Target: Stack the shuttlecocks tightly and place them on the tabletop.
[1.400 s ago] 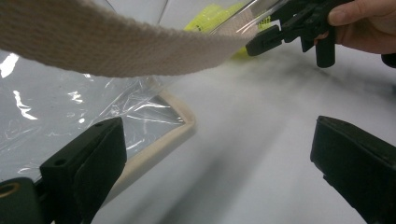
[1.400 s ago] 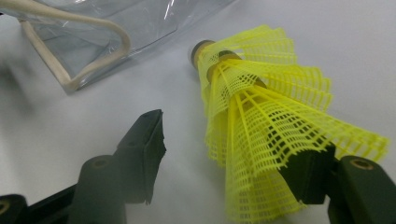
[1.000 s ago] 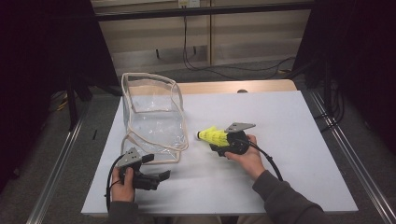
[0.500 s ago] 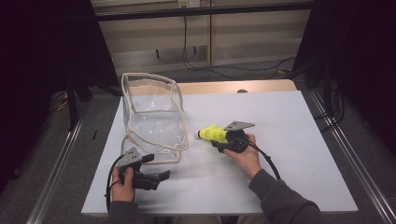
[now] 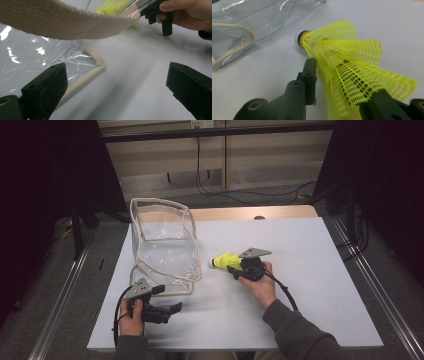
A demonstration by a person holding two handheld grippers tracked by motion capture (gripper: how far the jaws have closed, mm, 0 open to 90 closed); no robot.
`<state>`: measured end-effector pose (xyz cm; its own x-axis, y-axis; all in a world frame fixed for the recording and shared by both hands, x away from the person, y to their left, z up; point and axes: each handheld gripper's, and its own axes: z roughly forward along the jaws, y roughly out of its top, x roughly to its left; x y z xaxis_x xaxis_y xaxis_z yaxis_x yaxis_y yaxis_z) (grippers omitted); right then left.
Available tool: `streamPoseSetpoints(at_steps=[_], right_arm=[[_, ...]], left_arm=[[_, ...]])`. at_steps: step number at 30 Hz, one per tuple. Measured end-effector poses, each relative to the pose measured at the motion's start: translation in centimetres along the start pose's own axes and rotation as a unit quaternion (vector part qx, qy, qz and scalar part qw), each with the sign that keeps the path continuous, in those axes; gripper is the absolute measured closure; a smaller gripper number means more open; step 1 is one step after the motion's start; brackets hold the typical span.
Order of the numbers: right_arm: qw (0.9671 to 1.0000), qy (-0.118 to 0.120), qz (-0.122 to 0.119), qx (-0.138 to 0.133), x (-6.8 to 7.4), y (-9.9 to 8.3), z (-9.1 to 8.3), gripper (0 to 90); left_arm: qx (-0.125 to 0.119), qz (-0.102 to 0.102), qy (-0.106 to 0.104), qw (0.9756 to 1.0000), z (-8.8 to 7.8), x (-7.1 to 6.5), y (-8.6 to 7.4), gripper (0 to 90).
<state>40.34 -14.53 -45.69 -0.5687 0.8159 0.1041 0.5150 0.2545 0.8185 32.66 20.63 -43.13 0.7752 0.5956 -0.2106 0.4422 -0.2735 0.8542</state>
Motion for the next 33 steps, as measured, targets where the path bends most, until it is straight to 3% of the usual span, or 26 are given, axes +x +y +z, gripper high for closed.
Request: streamPoseSetpoints(at_steps=[5, 19, 26, 33], right_arm=[[0.9999, 0.005, -0.01, 0.003, 0.1, 0.1, 0.0, 77.6], [0.9989, 0.036, -0.029, 0.01, -0.7, 0.2, -1.7, 79.7], [0.997, 0.05, -0.05, 0.033, -0.8, -0.3, -2.1, 78.7], [0.998, 0.047, -0.038, 0.02, -0.3, -0.4, -1.5, 71.0]], left_arm=[[-0.001, 0.0, 0.001, 1.0, 0.0, 0.0, 0.0, 3.6], [-0.003, 0.0, 0.002, 1.0, 0.0, -0.1, 0.0, 3.6], [-0.001, 0.002, 0.001, 1.0, 0.0, -0.1, 0.0, 3.6], [-0.002, 0.002, 0.001, 1.0, 0.0, -0.1, 0.0, 3.6]])
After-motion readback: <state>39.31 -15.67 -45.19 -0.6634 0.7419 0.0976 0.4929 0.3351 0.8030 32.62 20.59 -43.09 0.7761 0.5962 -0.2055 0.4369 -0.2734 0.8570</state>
